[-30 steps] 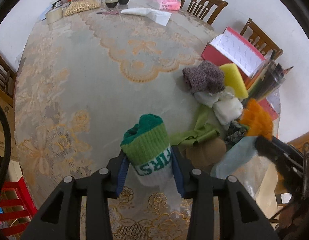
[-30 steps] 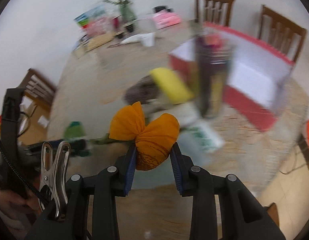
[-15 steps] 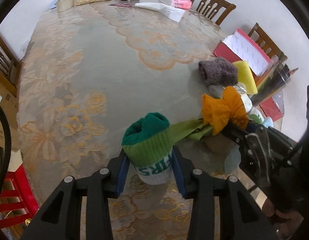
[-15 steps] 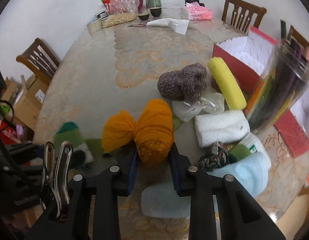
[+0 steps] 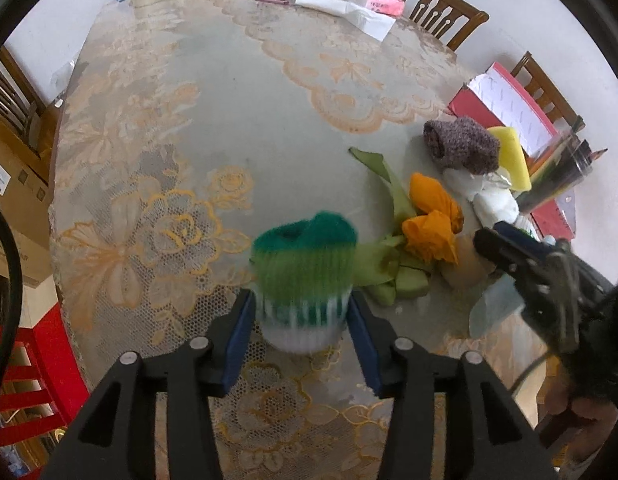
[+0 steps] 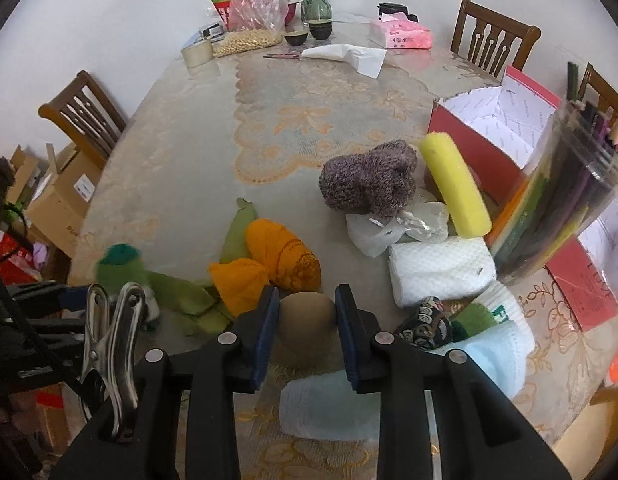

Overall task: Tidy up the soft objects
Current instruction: 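Lift the sock and orange bundle with both grippers toward the pink box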

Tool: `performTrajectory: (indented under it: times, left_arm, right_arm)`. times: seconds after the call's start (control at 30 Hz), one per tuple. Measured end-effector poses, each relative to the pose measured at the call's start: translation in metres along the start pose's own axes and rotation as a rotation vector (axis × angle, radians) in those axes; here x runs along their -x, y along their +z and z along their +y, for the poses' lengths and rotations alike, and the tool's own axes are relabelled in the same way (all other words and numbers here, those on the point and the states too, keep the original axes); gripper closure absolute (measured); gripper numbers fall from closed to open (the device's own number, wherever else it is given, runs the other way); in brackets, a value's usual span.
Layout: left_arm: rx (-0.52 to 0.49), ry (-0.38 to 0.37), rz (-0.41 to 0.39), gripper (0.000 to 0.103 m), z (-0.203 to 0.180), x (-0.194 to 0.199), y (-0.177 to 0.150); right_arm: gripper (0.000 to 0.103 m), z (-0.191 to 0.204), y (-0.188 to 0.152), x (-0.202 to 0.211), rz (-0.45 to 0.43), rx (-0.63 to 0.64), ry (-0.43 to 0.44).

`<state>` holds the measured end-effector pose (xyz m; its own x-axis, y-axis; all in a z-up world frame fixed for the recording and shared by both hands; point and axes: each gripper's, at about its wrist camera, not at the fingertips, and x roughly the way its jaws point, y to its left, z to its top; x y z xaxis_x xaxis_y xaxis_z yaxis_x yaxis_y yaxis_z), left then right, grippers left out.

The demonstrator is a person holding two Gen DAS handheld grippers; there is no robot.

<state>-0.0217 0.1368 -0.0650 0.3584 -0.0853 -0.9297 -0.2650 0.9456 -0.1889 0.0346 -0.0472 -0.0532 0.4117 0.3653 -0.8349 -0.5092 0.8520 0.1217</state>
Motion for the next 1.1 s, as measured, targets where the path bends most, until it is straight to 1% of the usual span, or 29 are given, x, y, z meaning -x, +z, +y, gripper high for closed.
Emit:
performTrajectory:
  times: [0.03, 0.13, 0.2, 0.23, 0.27, 0.33, 0.4, 0.47, 0.53, 0.63, 0.67, 0.7, 0.73, 0.77, 0.8, 0.83, 0.87, 0.93, 1.07, 1.1]
  left_arm:
    - [0.003, -0.001, 0.004, 0.048, 0.0, 0.001, 0.0]
    - [0.018, -0.012, 0.004, 0.047, 0.001, 0.005, 0.0]
    - [0.021, -0.009, -0.014, 0.047, 0.003, 0.01, 0.0]
    - [0.022, -0.004, -0.021, 0.047, 0.003, 0.011, 0.001]
    - [0.024, 0.0, -0.029, 0.047, 0.002, 0.012, 0.002]
    - [0.029, -0.005, -0.031, 0.047, 0.002, 0.013, 0.003]
    - [0.037, -0.027, -0.031, 0.047, 0.0, 0.016, 0.004]
    - [0.04, -0.044, -0.047, 0.047, -0.002, 0.02, 0.004]
    - [0.022, -0.038, -0.054, 0.047, -0.006, 0.019, 0.006]
    - [0.0, -0.022, -0.052, 0.047, -0.014, 0.011, 0.011]
    - [-0.01, -0.016, -0.059, 0.049, -0.016, 0.007, 0.012]
    - [-0.016, -0.01, -0.059, 0.054, -0.017, 0.003, 0.013]
    - [-0.018, -0.005, -0.053, 0.071, -0.018, 0.0, 0.014]
    - [-0.016, -0.005, -0.048, 0.074, -0.017, -0.003, 0.014]
    - [-0.006, -0.016, -0.056, 0.076, -0.015, -0.001, 0.014]
    - [0.003, -0.028, -0.065, 0.082, -0.013, 0.002, 0.014]
    - [0.01, -0.043, -0.075, 0.082, -0.01, 0.007, 0.015]
    - [0.024, -0.048, -0.092, 0.083, -0.005, 0.015, 0.017]
    - [0.059, -0.053, -0.149, 0.083, 0.008, 0.039, 0.024]
    - [0.063, -0.043, -0.163, 0.083, 0.011, 0.044, 0.027]
  right_arm:
    - [0.074, 0.001, 0.001, 0.002, -0.007, 0.007, -0.004]
    - [0.07, 0.002, 0.002, 0.012, -0.023, 0.024, 0.005]
    - [0.062, 0.001, 0.006, 0.012, -0.022, 0.01, 0.042]
    - [0.054, 0.002, 0.008, 0.011, -0.015, 0.008, 0.058]
    - [0.049, 0.002, 0.012, 0.007, -0.003, 0.003, 0.07]
    - [0.049, 0.002, 0.016, -0.002, 0.024, -0.004, 0.087]
    - [0.049, 0.001, 0.02, -0.014, 0.054, -0.008, 0.092]
    - [0.049, 0.001, 0.023, -0.024, 0.082, -0.016, 0.096]
    - [0.049, 0.002, 0.025, -0.035, 0.114, -0.014, 0.088]
    - [0.049, 0.002, 0.026, -0.045, 0.137, -0.009, 0.083]
    - [0.051, 0.002, 0.026, -0.047, 0.139, -0.015, 0.087]
    - [0.055, 0.001, 0.025, -0.049, 0.141, -0.025, 0.093]
    - [0.058, 0.001, 0.025, -0.05, 0.138, -0.029, 0.09]
    - [0.063, 0.001, 0.024, -0.049, 0.133, -0.027, 0.087]
    - [0.064, 0.002, 0.024, -0.048, 0.125, -0.018, 0.082]
    - [0.068, 0.003, 0.023, -0.047, 0.119, -0.011, 0.079]
    - [0.07, 0.004, 0.023, -0.045, 0.109, -0.002, 0.074]
    - [0.073, 0.002, 0.023, -0.042, 0.1, 0.004, 0.063]
    - [0.075, -0.003, 0.022, -0.042, 0.098, -0.003, 0.045]
    - [0.075, -0.004, 0.021, -0.042, 0.098, -0.001, 0.039]
